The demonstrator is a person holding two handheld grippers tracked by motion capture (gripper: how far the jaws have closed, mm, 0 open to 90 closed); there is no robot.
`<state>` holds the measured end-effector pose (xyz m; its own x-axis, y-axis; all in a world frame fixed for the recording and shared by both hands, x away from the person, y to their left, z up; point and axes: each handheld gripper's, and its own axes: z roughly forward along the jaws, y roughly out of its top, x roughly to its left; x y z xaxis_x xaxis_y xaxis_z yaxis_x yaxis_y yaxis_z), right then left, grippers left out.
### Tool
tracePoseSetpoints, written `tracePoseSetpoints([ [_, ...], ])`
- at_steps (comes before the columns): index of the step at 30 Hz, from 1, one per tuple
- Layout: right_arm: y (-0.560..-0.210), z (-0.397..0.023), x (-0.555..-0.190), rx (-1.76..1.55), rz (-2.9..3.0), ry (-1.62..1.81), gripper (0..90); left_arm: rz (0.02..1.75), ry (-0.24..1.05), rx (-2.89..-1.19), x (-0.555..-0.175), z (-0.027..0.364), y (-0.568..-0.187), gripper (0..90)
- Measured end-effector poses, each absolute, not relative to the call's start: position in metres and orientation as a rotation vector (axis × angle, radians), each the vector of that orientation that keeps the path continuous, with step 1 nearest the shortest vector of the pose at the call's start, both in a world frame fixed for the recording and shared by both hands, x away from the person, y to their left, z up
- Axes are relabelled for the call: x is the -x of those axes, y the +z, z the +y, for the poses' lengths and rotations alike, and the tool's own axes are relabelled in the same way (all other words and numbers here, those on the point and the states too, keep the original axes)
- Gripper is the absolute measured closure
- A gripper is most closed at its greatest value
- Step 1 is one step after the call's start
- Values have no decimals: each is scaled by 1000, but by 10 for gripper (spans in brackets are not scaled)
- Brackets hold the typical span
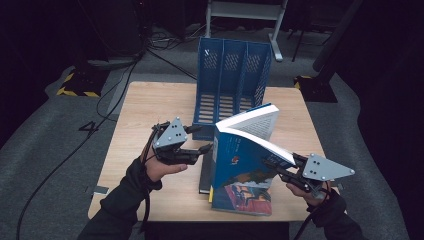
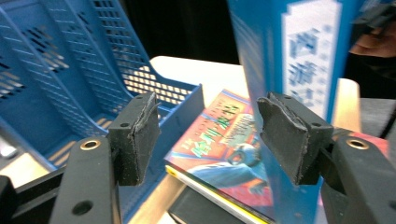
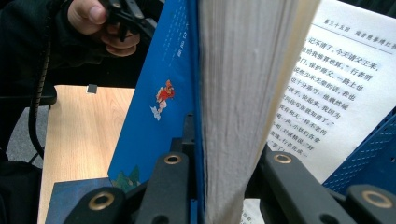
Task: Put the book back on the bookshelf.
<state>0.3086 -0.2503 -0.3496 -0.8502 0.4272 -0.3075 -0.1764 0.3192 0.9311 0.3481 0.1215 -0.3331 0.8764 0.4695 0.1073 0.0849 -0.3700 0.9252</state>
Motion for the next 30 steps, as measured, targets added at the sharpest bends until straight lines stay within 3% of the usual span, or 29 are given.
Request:
tracePoseSetpoints([
  [9, -349, -250, -309, -217, 2086, 1564, 779, 335, 253, -1949, -340, 104, -348, 303],
  [19, -348, -251, -308, -203, 2090, 1556, 774, 306, 208, -1882, -350, 67, -360, 382],
  [30, -348, -256, -310, -228, 2081, 1561, 737, 271, 187, -1839, -359, 62, -356, 440],
])
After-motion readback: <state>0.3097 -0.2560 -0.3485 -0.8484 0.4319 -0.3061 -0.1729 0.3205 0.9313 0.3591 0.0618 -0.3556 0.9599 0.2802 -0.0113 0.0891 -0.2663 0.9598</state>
